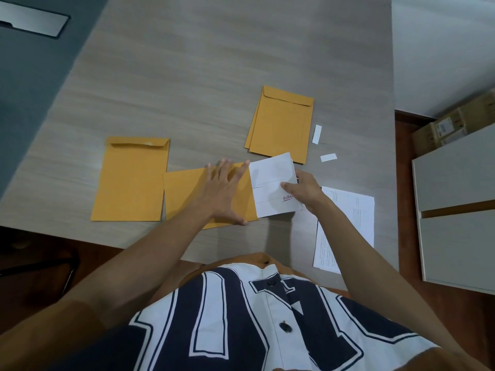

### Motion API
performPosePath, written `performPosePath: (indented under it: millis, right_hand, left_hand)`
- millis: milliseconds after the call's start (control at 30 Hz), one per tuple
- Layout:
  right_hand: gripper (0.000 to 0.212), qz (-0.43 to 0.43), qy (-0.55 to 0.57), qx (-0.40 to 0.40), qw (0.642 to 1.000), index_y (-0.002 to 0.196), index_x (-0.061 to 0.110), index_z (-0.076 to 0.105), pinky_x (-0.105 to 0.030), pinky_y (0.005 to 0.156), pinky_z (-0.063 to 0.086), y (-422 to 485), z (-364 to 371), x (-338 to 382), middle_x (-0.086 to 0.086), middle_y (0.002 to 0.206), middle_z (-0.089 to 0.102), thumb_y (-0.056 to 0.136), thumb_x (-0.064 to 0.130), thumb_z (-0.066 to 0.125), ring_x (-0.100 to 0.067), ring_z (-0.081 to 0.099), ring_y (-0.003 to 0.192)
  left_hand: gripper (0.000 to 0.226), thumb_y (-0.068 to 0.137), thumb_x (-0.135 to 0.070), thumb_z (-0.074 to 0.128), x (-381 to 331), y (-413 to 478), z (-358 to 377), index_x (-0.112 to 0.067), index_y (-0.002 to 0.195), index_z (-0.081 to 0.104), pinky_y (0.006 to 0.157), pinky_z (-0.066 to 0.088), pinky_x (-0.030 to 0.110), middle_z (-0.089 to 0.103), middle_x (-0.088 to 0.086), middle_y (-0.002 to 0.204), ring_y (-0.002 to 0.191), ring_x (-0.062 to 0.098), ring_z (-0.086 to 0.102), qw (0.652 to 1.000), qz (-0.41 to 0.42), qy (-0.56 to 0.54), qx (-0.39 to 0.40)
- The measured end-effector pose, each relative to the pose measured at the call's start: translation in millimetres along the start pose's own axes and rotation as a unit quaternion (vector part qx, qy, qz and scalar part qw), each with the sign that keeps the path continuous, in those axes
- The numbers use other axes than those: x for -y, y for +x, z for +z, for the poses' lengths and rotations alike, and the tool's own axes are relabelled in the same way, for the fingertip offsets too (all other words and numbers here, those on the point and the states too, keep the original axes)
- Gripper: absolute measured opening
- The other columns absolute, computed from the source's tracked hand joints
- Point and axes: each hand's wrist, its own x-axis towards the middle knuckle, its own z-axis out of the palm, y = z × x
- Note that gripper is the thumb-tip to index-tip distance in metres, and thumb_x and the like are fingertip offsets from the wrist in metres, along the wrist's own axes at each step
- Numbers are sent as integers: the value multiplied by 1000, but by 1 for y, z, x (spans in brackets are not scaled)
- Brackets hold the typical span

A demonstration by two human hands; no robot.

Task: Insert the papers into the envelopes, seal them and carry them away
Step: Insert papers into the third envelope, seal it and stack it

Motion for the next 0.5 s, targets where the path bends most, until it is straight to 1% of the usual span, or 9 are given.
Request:
performPosePath:
  millis: [67, 167, 300, 333, 433, 500]
  right_hand:
    - [30, 5, 4, 1, 1000, 123, 12, 61, -41, 88, 55, -1, 1, 0, -5, 114, 67, 92, 11, 61, -24, 65, 100]
    - [30, 7, 4, 6, 1000, 122, 11, 61, -44, 90, 56, -1, 4, -1, -8, 116, 68, 91, 10, 62, -26, 66, 101]
    - [28, -5, 2, 26, 1000, 119, 11, 62, -40, 86, 55, -5, 10, 3, -9, 115, 69, 91, 11, 62, -26, 66, 100]
    - [28, -8, -1, 34, 999, 119, 11, 62, -39, 83, 55, -6, 12, 4, -8, 114, 68, 91, 12, 63, -25, 66, 99]
    - [31, -12, -12, 58, 998, 122, 13, 60, -32, 67, 53, -10, 17, 6, -7, 109, 68, 92, 18, 65, -25, 66, 95]
    - [25, -8, -3, 65, 998, 117, 15, 62, -33, 63, 54, -12, 15, 7, -8, 102, 69, 92, 19, 64, -26, 68, 90]
  left_hand:
    - [152, 45, -84, 73, 1, 1, -2, -31, 151, -23, 118, 7, 63, 13, 20, 158, 149, 40, 3, 1000, 6, 17, -2]
    - [151, 48, -84, 72, -3, 3, -3, -30, 151, -25, 117, 9, 64, 14, 23, 155, 148, 43, 5, 999, 20, 27, 2]
    - [149, 49, -83, 70, -13, 5, -1, -29, 152, -22, 115, 13, 66, 19, 20, 153, 147, 42, 11, 999, 45, 4, -20]
    - [148, 49, -83, 69, -16, 6, -1, -29, 152, -22, 115, 13, 66, 19, 20, 152, 147, 42, 12, 998, 52, -1, -26]
    - [147, 49, -83, 69, -25, 8, -4, -29, 153, -21, 115, 13, 66, 18, 19, 153, 147, 40, 12, 997, 66, -11, -34]
    - [148, 49, -83, 69, -25, 7, -4, -30, 153, -21, 115, 13, 67, 18, 18, 154, 147, 40, 12, 997, 67, -13, -36]
